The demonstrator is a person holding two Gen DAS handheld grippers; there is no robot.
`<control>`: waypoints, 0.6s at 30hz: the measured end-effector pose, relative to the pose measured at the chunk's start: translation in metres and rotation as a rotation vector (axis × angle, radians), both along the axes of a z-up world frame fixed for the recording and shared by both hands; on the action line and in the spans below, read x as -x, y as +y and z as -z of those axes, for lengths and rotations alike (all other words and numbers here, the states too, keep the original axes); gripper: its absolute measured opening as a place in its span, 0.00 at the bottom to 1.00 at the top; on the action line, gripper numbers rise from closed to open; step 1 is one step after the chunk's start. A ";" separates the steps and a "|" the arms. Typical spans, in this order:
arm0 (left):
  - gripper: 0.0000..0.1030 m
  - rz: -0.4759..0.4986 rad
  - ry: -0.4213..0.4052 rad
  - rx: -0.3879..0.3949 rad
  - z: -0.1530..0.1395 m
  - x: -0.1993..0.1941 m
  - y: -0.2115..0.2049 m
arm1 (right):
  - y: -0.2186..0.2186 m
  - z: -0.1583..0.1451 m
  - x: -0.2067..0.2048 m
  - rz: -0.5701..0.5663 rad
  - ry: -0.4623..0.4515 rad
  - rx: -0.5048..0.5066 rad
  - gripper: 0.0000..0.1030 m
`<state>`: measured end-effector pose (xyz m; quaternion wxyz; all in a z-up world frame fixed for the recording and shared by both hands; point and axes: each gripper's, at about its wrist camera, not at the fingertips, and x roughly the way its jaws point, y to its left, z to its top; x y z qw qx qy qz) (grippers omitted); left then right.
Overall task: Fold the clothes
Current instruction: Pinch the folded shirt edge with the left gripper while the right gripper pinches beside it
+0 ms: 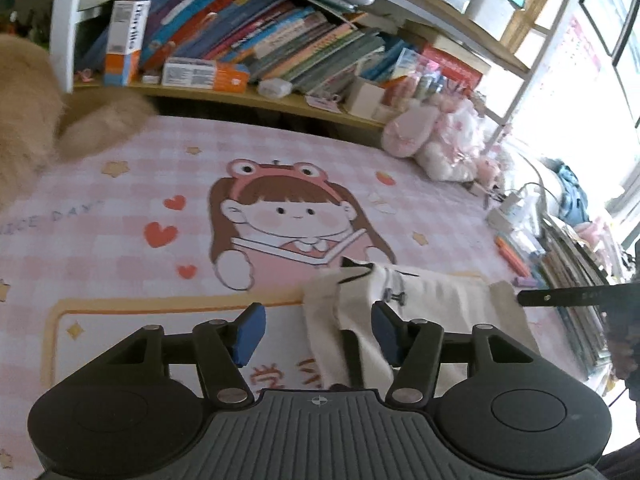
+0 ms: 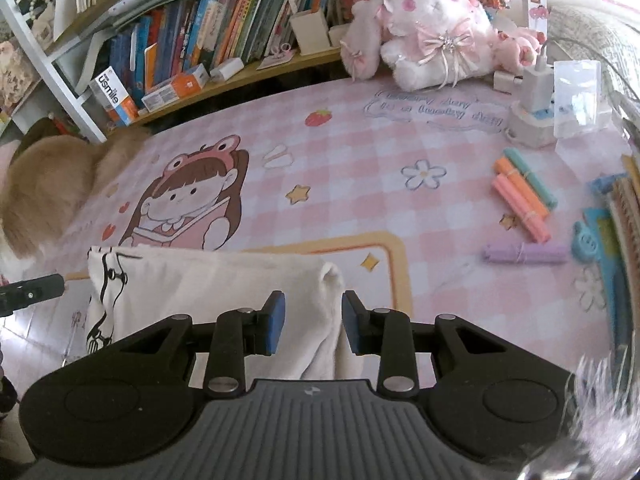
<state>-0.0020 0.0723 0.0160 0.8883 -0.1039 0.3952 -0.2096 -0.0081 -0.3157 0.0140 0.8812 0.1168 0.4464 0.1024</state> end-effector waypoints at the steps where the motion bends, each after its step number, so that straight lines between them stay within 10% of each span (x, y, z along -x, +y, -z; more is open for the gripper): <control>1: 0.48 0.012 0.003 0.005 0.002 -0.002 -0.003 | 0.003 0.002 0.002 0.006 0.000 0.003 0.27; 9: 0.32 0.049 0.038 0.029 0.024 -0.026 -0.022 | 0.006 0.023 -0.002 0.087 0.031 0.029 0.16; 12: 0.06 0.039 0.038 0.152 0.021 -0.023 -0.019 | 0.008 0.033 -0.005 0.066 0.043 0.033 0.13; 15: 0.06 -0.027 0.088 0.306 0.022 -0.026 -0.007 | 0.010 0.034 -0.007 0.063 0.044 0.047 0.13; 18: 0.06 -0.113 0.213 0.297 0.050 -0.043 -0.002 | 0.010 0.036 -0.007 0.072 0.047 0.039 0.13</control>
